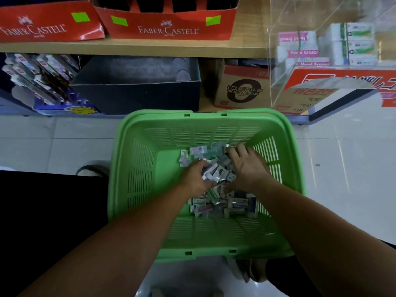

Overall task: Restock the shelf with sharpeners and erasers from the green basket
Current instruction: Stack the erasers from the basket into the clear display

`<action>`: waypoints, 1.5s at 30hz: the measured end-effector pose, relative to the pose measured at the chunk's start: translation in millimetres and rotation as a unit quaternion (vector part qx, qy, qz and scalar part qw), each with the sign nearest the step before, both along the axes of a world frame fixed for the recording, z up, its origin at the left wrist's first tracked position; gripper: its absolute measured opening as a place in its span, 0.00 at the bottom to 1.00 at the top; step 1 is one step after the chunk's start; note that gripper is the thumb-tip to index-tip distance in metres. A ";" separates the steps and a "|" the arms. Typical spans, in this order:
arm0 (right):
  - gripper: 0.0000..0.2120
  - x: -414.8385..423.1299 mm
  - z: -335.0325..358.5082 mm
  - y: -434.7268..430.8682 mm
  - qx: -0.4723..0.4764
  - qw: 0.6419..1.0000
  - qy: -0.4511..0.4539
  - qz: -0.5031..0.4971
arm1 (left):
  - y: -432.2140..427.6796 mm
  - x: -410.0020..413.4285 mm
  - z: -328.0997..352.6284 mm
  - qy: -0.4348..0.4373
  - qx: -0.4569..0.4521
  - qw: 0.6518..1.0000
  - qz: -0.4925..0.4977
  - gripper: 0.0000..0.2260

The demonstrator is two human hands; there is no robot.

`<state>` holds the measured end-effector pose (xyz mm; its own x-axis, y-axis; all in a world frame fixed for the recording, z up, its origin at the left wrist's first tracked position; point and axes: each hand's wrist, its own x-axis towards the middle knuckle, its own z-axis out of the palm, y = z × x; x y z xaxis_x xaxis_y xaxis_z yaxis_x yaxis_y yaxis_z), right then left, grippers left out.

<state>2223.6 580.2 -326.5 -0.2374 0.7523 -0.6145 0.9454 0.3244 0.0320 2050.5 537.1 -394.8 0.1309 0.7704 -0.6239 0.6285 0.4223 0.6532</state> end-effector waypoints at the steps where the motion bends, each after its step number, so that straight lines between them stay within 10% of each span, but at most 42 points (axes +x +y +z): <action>1: 0.58 0.8 0.6 -0.4 -0.003 1.000 -0.006 0.005 | 0.1 -2.3 1.7 -0.003 -0.007 1.000 0.003 0.26; 10: 0.57 1.0 5.5 -4.9 -0.022 0.999 -0.026 0.033 | -1.5 -27.5 28.2 -0.053 -0.026 0.988 0.141 0.20; 17: 0.30 -7.4 37.7 10.8 -0.038 0.985 0.110 -0.124 | -0.2 -38.5 74.7 -0.105 0.000 0.981 0.163 0.14; 24: 0.19 -17.2 114.9 15.5 -0.168 0.883 0.315 -0.305 | 9.3 -47.6 138.7 -0.148 0.018 0.974 0.169 0.25; 31: 0.18 -20.9 198.4 12.2 -0.157 0.839 0.402 -0.332 | 26.8 -50.9 206.6 -0.213 0.029 0.967 0.138 0.19; 45: 0.14 18.6 290.7 5.6 -0.182 0.615 0.610 -0.465 | 53.6 -13.6 339.4 -0.267 0.063 0.956 0.108 0.07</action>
<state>2242.2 585.8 -35.8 -0.2595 0.7765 -0.5742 -0.0244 -0.5997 -0.7999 2037.0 590.8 -55.4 0.2334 0.8799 -0.4139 0.0984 0.4021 0.9103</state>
